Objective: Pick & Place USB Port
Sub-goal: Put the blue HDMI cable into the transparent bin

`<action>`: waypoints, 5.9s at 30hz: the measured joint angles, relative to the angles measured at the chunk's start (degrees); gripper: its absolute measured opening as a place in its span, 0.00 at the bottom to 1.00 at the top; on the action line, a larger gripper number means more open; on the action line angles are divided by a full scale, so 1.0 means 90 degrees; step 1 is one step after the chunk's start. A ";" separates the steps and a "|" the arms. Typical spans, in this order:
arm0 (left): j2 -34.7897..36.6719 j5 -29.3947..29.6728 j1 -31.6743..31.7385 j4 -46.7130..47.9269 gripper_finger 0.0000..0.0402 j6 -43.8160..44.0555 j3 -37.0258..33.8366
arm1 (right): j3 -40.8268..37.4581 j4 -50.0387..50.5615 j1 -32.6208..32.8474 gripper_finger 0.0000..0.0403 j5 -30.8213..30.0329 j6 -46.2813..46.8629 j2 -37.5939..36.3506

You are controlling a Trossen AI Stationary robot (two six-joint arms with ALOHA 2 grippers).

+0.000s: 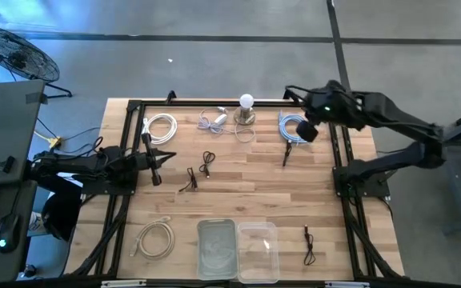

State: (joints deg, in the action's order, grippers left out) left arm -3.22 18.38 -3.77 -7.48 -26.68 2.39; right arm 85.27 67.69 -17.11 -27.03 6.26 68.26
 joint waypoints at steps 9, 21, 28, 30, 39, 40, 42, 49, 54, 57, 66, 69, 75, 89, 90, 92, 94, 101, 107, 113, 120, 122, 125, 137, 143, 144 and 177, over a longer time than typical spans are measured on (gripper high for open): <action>0.0000 0.0057 0.0000 0.0052 0.00 0.0246 0.0015 | 0.0047 0.0024 -0.2115 0.10 0.2434 0.0099 0.0653; -0.0002 0.0520 0.0000 0.0605 0.00 0.1225 0.0027 | 0.0047 -0.0239 -0.2869 0.13 0.2626 -0.0478 0.1479; -0.0002 0.0519 0.0000 0.0718 0.00 0.1724 0.0027 | 0.0045 -0.0224 -0.2495 0.36 0.2190 -0.0576 0.2212; -0.0002 0.0519 0.0000 0.0720 0.00 0.1838 0.0027 | 0.0045 -0.0227 -0.2444 0.43 0.2032 -0.0582 0.2423; -0.0002 0.0566 0.0000 0.0841 0.00 0.2833 0.0037 | 0.0042 -0.0231 -0.2418 0.60 0.2068 -0.0745 0.3029; -0.0002 0.0558 0.0000 0.0848 0.00 0.2924 0.0039 | 0.0042 -0.0249 -0.2418 0.60 0.2071 -0.0752 0.3042; -0.0002 0.0506 0.0000 0.0856 0.00 0.3010 0.0040 | 0.0042 -0.0305 -0.2418 0.60 0.2088 -0.0752 0.3042; -0.0002 0.0153 0.0000 0.0875 0.10 0.3383 0.0041 | 0.0042 -0.0365 -0.2371 0.60 0.2250 -0.0752 0.2984; -0.0002 0.0164 0.0000 0.0873 0.25 0.3363 0.0041 | 0.0042 -0.0390 -0.2338 0.60 0.2232 -0.0864 0.2984; -0.0002 0.0164 0.0000 0.0890 0.33 0.3327 0.0041 | 0.0042 -0.0382 -0.2349 0.60 0.2190 -0.0861 0.2984; -0.0002 0.0165 0.0000 0.0907 0.46 0.3497 0.0041 | -0.0173 -0.0593 -0.2547 0.60 0.2484 -0.0523 0.2996; -0.0002 0.0181 0.0000 0.0910 0.49 0.3496 0.0041 | -0.0593 -0.0799 -0.2592 0.60 0.2774 -0.0410 0.2998; -0.0002 0.0310 0.0000 0.0853 0.49 0.3496 0.0036 | -0.1550 -0.1698 -0.2578 0.60 0.2766 -0.0422 0.3008; -0.0002 0.0371 0.0000 0.0849 0.49 0.3497 0.0034 | -0.2512 -0.2602 -0.2547 0.60 0.2686 -0.0097 0.3008; -0.0002 0.0371 0.0000 0.0849 0.49 0.3496 0.0034 | -0.2541 -0.2649 -0.2547 0.60 0.2686 -0.0094 0.3008; -0.0002 0.0371 0.0000 0.0849 0.49 0.3497 0.0034 | -0.2614 -0.2757 -0.2544 0.60 0.2697 -0.0096 0.3008; -0.0001 0.0373 0.0000 0.0849 0.49 0.3496 0.0034 | -0.2694 -0.2793 -0.2544 0.60 0.2730 -0.0080 0.3008; 0.0000 0.0371 0.0000 0.0849 0.49 0.3495 0.0034 | -0.2862 -0.3000 -0.2544 0.60 0.2885 -0.0077 0.3008; 0.0000 0.0371 0.0000 0.0849 0.49 0.3496 0.0032 | -0.2870 -0.3171 -0.2544 0.60 0.3075 -0.0077 0.3008; 0.0000 0.0369 0.0000 0.0848 0.49 0.3497 0.0032 | -0.2870 -0.3306 -0.2544 0.60 0.3060 -0.0107 0.3008; 0.0000 0.0159 0.0000 0.0849 0.49 0.3500 0.0032 | -0.2870 -0.3298 -0.2557 0.60 0.3055 -0.0131 0.3192; 0.0000 0.0152 0.0000 0.0849 0.49 0.3500 0.0032 | -0.2870 -0.3297 -0.2557 0.60 0.3052 -0.0131 0.3344; 0.0000 0.0147 0.0000 0.0849 0.49 0.3500 0.0030 | -0.2870 -0.3308 -0.2543 0.60 0.2963 -0.0094 0.3525; 0.0000 0.0135 0.0000 0.0849 0.49 0.3500 0.0029 | -0.2870 -0.3525 -0.2544 0.45 0.2586 -0.0190 0.3868; 0.0000 0.0134 0.0000 0.0849 0.49 0.3500 0.0029 | -0.2860 -0.3571 -0.2559 0.07 0.2581 -0.0685 0.3860; 0.0000 0.0135 0.0000 0.0849 0.49 0.3500 0.0029 | -0.2860 -0.3571 -0.2557 0.07 0.2533 -0.0683 0.3860; 0.0000 0.0191 0.0000 0.0808 0.49 0.3546 0.0024 | -0.2862 -0.3561 -0.0201 0.07 0.4108 0.1251 -0.2239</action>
State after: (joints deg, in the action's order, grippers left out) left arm -3.22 20.10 -3.77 -0.21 5.24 2.61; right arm 59.51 35.64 -18.92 9.95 17.52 48.11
